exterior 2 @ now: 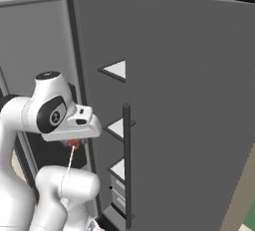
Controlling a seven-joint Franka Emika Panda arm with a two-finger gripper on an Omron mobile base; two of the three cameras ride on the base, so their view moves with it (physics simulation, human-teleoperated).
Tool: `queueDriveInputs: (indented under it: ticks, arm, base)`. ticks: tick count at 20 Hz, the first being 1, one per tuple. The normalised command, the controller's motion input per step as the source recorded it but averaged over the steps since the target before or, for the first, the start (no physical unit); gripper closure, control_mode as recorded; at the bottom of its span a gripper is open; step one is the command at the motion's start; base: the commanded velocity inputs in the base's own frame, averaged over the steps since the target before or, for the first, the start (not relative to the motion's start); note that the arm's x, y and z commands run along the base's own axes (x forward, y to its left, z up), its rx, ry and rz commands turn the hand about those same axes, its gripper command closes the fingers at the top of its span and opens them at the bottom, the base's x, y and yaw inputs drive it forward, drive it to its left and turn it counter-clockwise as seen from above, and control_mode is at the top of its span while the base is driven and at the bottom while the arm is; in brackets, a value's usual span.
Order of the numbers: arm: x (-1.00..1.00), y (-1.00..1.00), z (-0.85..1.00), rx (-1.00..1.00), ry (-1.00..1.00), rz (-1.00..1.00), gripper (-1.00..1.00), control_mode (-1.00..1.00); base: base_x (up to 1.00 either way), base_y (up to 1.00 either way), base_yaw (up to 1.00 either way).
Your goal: Store the kebab skewer in the freezer for long-term storage. Close the freezer door after placing the cooked food.
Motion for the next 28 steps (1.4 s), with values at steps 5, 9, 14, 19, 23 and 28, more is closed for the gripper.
queueDriveInputs:
  ticks: [5,9,14,19,23,28]
  arm:
    - [0.33,0.06,-0.15,0.0,0.0,-0.52,1.0,-1.0]
    - [0.1,0.01,-0.39,0.0,-0.09,-0.6,1.0,-1.0]
    - [0.4,0.0,-0.4,0.01,-0.16,-0.52,1.0,-1.0]
    - [0.61,0.01,-0.14,0.09,-0.24,-0.33,1.0,-1.0]
    - [0.58,0.0,-0.13,0.06,-0.14,-0.21,1.0,-1.0]
    - [0.59,0.0,-0.21,0.02,-0.01,-0.07,1.0,-1.0]
  base:
    - [0.0,0.0,0.0]
    - [0.0,0.0,0.0]
    - [0.0,0.0,0.0]
    - [0.0,0.0,0.0]
    - [0.0,0.0,0.0]
    - [0.0,0.0,0.0]
